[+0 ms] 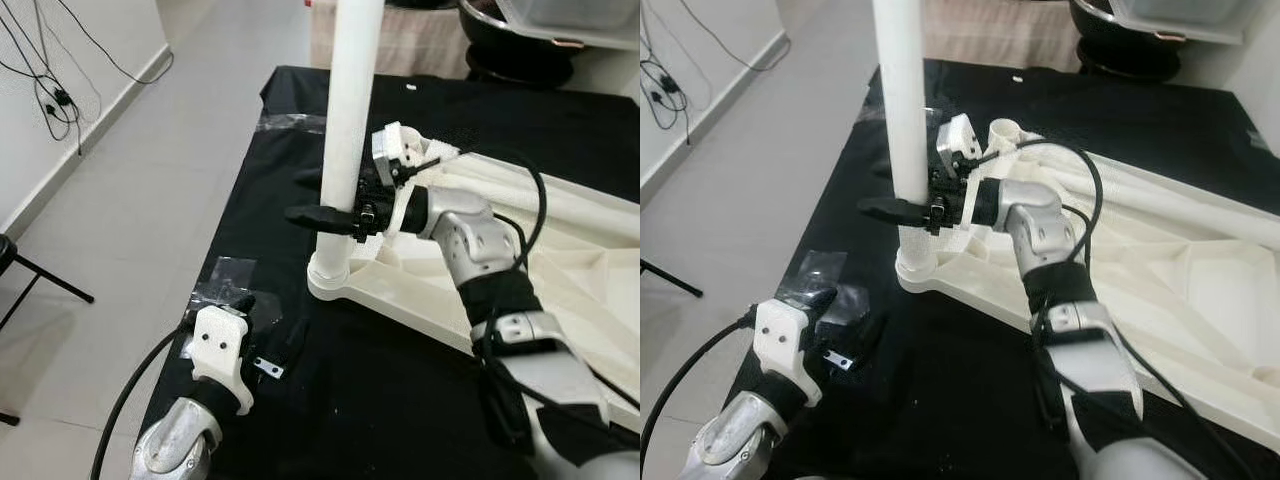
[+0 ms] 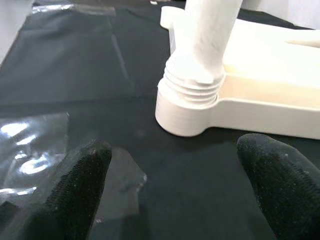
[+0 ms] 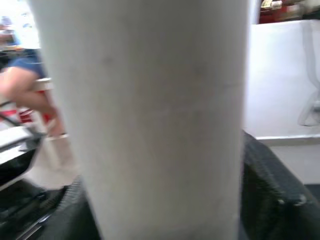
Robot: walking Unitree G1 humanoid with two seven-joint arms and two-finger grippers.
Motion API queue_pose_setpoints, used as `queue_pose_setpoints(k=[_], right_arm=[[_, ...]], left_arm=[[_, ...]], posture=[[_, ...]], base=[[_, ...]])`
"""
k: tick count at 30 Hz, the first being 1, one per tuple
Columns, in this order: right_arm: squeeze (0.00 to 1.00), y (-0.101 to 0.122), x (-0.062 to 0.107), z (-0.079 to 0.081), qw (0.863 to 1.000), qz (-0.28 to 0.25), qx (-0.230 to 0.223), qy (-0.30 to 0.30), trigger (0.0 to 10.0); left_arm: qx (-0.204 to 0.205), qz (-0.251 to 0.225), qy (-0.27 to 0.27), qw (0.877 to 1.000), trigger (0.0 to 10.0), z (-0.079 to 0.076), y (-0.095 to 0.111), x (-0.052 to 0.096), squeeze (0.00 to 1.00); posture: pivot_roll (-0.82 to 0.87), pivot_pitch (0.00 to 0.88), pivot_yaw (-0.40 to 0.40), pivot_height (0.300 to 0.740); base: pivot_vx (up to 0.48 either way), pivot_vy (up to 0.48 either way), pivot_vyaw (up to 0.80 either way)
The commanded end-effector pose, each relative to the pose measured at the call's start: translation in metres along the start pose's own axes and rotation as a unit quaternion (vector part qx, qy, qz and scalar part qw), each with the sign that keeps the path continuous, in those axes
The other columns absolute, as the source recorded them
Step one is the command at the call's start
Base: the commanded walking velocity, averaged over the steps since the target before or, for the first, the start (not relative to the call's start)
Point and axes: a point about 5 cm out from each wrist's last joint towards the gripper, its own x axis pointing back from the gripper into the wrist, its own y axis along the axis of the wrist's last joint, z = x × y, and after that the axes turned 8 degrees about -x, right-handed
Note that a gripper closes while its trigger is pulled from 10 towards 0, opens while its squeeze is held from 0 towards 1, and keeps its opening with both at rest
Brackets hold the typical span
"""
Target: Building children table
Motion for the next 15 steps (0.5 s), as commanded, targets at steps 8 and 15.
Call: queue_pose_setpoints(k=[8,15], right_arm=[[0.0,0.0,0.0,-0.001,0.999,0.018,0.02,0.035,0.0],[0.0,-0.037,0.002,0.012,0.98,-0.004,0.027,-0.195,0.0]], left_arm=[[0.0,0.011,-0.007,1.0,10.0,-0.002,-0.001,0.002,0.0],[-0.001,0.01,-0.002,1.0,10.0,0.001,-0.002,0.0,0.0]], posture=[[0.14,0.246,-0.086,0.74],[0.1,0.233,-0.091,0.74]], base=[[0.0,0.0,0.0],[0.0,0.0,0.0]])
